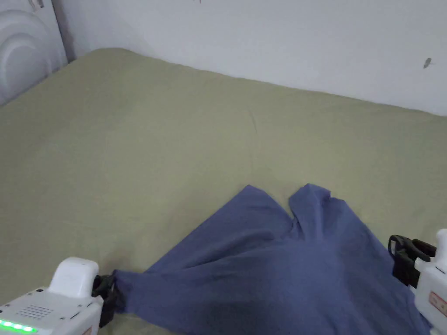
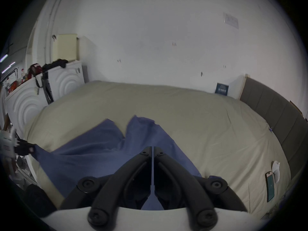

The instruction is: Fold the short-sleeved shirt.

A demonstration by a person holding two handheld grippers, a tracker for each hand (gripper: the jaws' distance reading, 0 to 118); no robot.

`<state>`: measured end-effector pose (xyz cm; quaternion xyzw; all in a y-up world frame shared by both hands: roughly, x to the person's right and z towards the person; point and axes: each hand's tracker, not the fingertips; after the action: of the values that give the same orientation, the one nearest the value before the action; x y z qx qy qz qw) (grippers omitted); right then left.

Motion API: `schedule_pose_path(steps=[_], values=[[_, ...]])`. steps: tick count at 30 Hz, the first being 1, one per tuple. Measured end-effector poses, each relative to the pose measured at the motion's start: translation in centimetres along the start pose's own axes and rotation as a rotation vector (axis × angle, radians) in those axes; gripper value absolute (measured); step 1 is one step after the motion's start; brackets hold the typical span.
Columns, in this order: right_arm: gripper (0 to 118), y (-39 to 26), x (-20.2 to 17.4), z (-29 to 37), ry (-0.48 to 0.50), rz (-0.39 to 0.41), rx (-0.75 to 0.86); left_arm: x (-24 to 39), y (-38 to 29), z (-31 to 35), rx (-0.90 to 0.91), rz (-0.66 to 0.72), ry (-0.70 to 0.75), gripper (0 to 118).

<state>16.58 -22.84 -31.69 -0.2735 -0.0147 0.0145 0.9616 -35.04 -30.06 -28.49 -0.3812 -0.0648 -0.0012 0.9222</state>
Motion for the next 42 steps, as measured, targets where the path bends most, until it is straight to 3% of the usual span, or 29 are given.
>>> schedule_pose_path(steps=[2,3,5,6,7,12,13,14,15,18,19,20,23,28,33,42], values=[[7,0.7,1.7,-3.5,-0.015,-0.017,-0.055,0.7,0.9,0.5,0.009,-0.007,-0.008,1],[15,1.1,2.6,-5.8,-0.017,-0.026,-0.096,0.8,1.2,0.5,0.018,-0.014,-0.007,1],[91,1.8,4.0,-9.9,-0.009,-0.039,-0.175,2.2,2.5,1.2,0.017,-0.025,-0.002,1],[114,2.1,4.5,-12.3,0.002,-0.05,-0.242,2.4,2.7,1.3,0.019,-0.029,0.003,1],[118,2.1,4.8,-14.4,0.021,-0.049,-0.297,2.5,2.9,1.3,0.018,-0.027,0.005,1],[113,1.3,5.1,-20.3,-0.008,0.022,-0.328,3.4,3.9,1.0,-0.014,-0.024,0.021,1],[101,0.9,5.2,-21.1,0.007,0.023,-0.364,3.0,3.8,0.5,-0.019,-0.021,0.02,1],[74,0.2,5.1,-21.4,-0.001,0.015,-0.392,3.1,3.8,0.4,-0.025,-0.019,0.021,1],[74,-0.2,5.0,-21.4,-0.005,0.012,-0.412,3.2,3.8,0.3,-0.028,-0.019,0.023,1],[50,-1.0,4.4,-19.8,-0.007,-0.017,-0.33,3.2,3.9,0.0,-0.035,-0.02,0.028,1],[24,-1.1,4.2,-19.5,0.035,-0.032,-0.351,3.3,4.0,0.1,-0.036,-0.019,0.026,1],[6,-1.0,3.9,-19.0,0.048,-0.043,-0.365,3.2,4.0,0.1,-0.033,-0.018,0.021,1],[6,0.4,3.5,-16.1,0.043,0.001,-0.258,3.1,4.4,0.4,-0.019,-0.013,0.025,1],[6,3.1,3.5,-6.7,0.087,-0.094,-0.088,3.4,5.0,1.6,0.024,-0.007,0.014,1],[6,4.7,3.6,1.8,0.078,-0.097,0.009,3.3,6.3,2.1,0.06,0.04,-0.048,1],[6,14.2,7.0,14.5,0.074,-0.083,0.242,5.3,18.3,9.4,0.315,0.02,-0.121,0]])
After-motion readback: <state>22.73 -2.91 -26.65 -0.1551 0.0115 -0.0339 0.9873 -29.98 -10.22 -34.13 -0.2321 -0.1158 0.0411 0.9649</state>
